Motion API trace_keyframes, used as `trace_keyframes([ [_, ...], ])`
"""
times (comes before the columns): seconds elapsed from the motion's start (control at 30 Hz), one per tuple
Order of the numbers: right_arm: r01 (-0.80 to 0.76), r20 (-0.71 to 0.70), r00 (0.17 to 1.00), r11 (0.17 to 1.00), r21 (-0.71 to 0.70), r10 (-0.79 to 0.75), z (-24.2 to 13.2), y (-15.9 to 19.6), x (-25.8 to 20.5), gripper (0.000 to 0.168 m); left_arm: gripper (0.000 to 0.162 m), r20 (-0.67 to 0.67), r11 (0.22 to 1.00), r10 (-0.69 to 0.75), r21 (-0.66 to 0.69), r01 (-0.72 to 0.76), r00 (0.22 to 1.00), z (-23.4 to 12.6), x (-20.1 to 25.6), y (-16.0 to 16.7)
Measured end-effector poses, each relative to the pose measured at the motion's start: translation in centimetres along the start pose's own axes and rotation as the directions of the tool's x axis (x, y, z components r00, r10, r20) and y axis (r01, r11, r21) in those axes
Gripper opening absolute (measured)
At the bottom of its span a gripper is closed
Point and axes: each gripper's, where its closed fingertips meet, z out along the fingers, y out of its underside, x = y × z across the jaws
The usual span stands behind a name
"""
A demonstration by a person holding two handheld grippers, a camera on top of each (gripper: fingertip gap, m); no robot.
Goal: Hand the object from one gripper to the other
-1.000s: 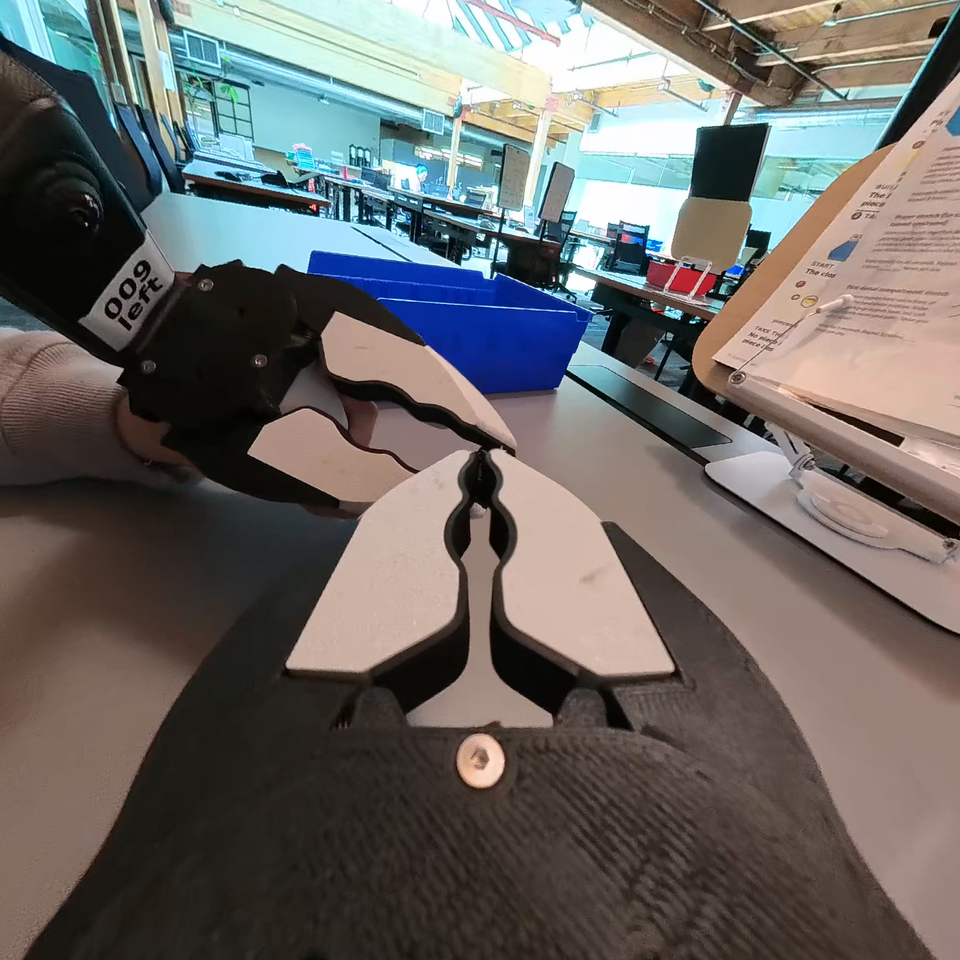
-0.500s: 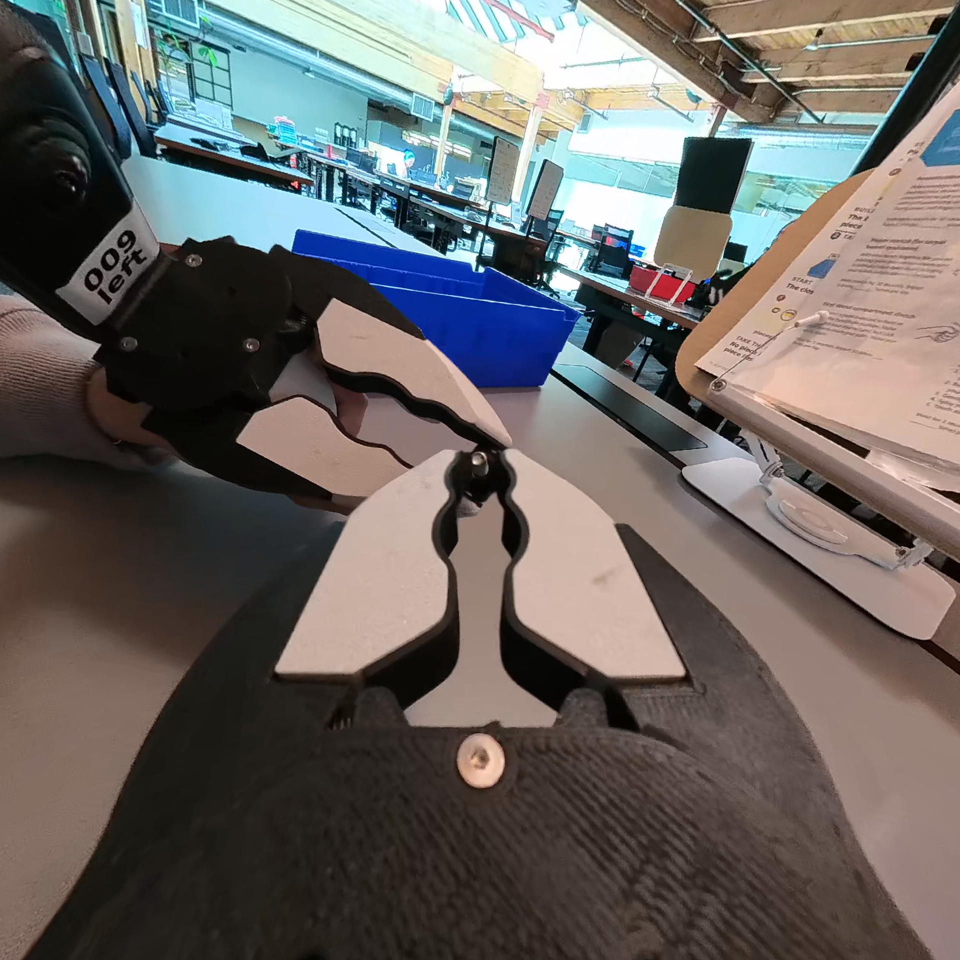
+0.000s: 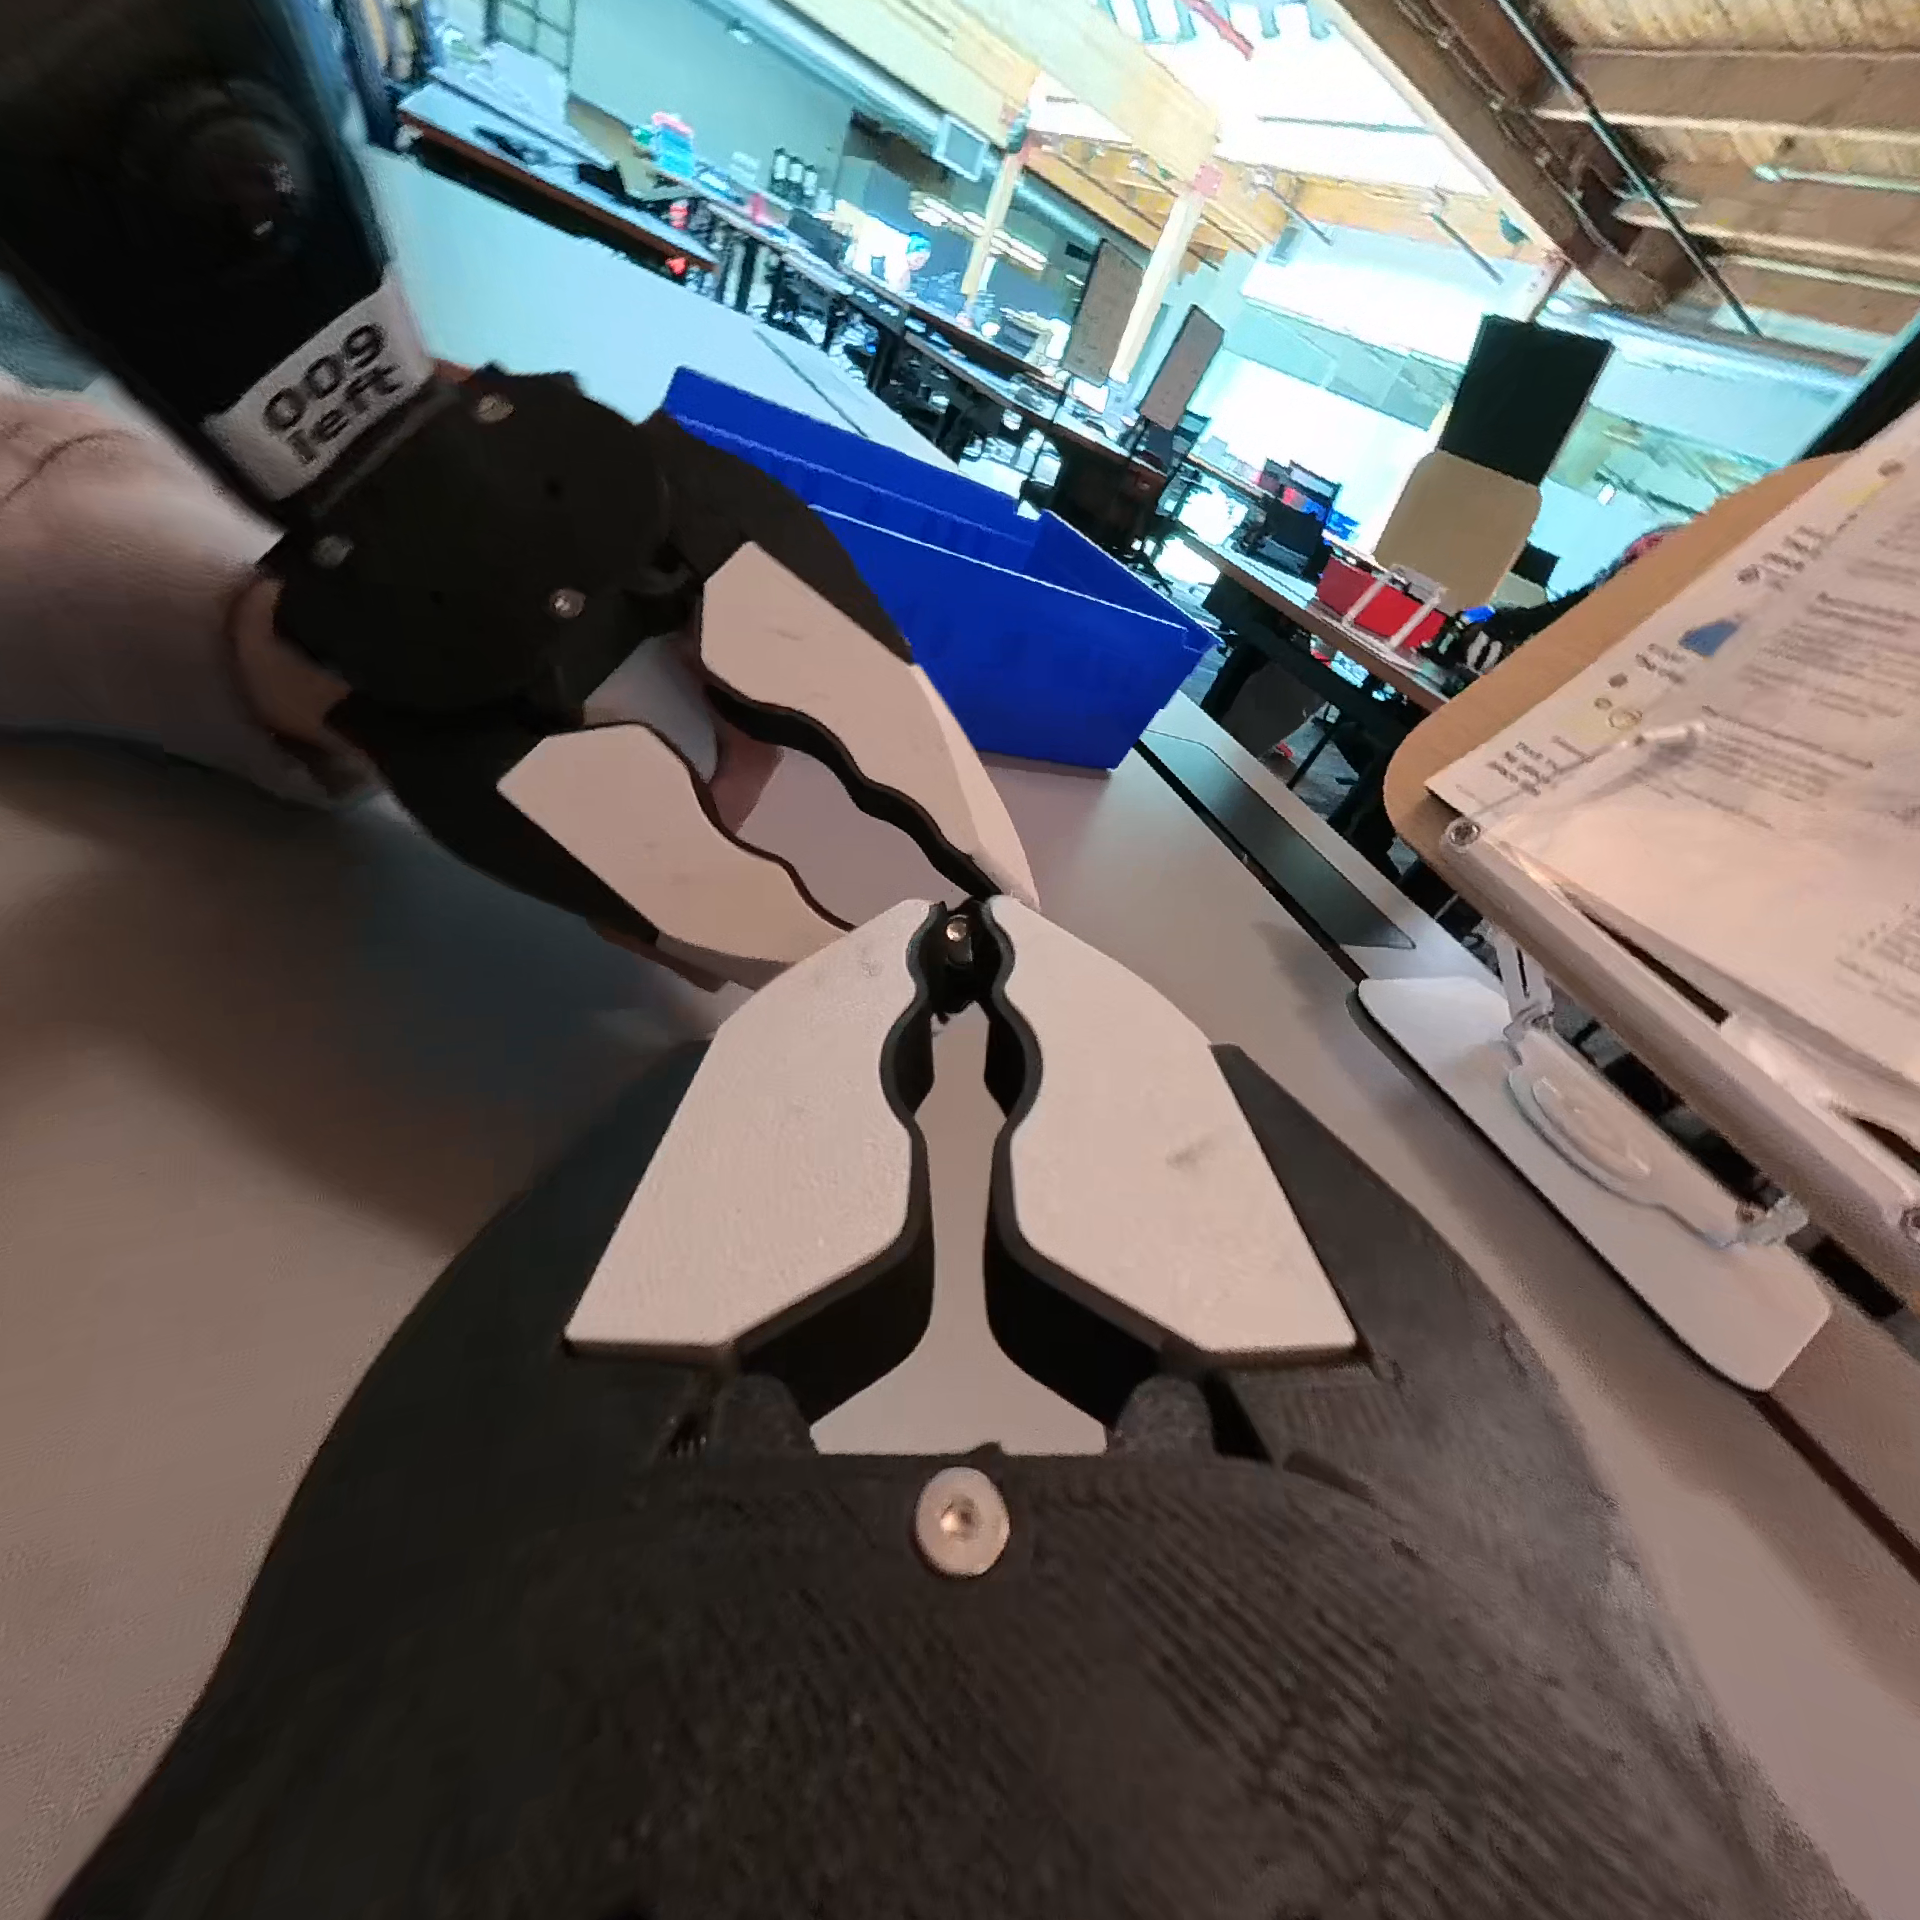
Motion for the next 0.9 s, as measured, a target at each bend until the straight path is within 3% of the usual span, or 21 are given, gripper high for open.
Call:
trace_keyframes([
  [0.1,0.139,0.072,0.988,0.990,-0.011,-0.138,-0.8,0.1,-0.7,0.004,0.026,-0.122,0.998,-0.026,0.056,0.033,0.992,-0.4,1.2,-0.5],
  [0.23,0.347,0.200,0.919,0.938,-0.001,-0.339,-1.7,0.9,-2.7,0.004,0.044,-0.268,0.996,-0.041,0.070,0.062,0.962,-0.8,2.8,-0.3],
  [0.37,0.320,0.295,0.901,0.946,0.044,-0.318,-1.9,0.7,-4.5,0.004,0.044,-0.365,0.997,0.004,0.067,0.022,0.931,-1.1,4.7,-0.1],
  [0.47,0.276,0.317,0.903,0.957,0.088,-0.290,-2.0,-0.1,-5.1,0.004,0.026,-0.395,0.998,0.032,0.060,-0.009,0.918,-1.1,5.5,0.1],
  [0.63,0.260,0.197,0.942,0.962,0.077,-0.270,-1.4,-0.2,-3.7,0.005,0.021,-0.309,1.000,-0.002,0.020,0.009,0.951,-0.5,4.0,0.4],
  [0.7,0.224,0.138,0.964,0.974,0.043,-0.228,-1.1,0.0,-2.7,0.016,0.021,-0.232,0.999,-0.039,-0.001,0.040,0.972,-0.2,2.8,0.6],
  [0.77,0.122,0.087,0.989,0.992,0.023,-0.123,-0.6,0.1,-1.8,0.024,0.021,-0.129,0.999,-0.046,-0.028,0.043,0.991,0.0,1.2,0.9],
  [0.9,-0.146,0.028,0.989,0.988,0.054,0.144,0.3,-0.6,-0.8,0.031,0.021,0.089,0.990,0.098,-0.110,-0.088,0.991,-0.2,-1.6,1.5],
])
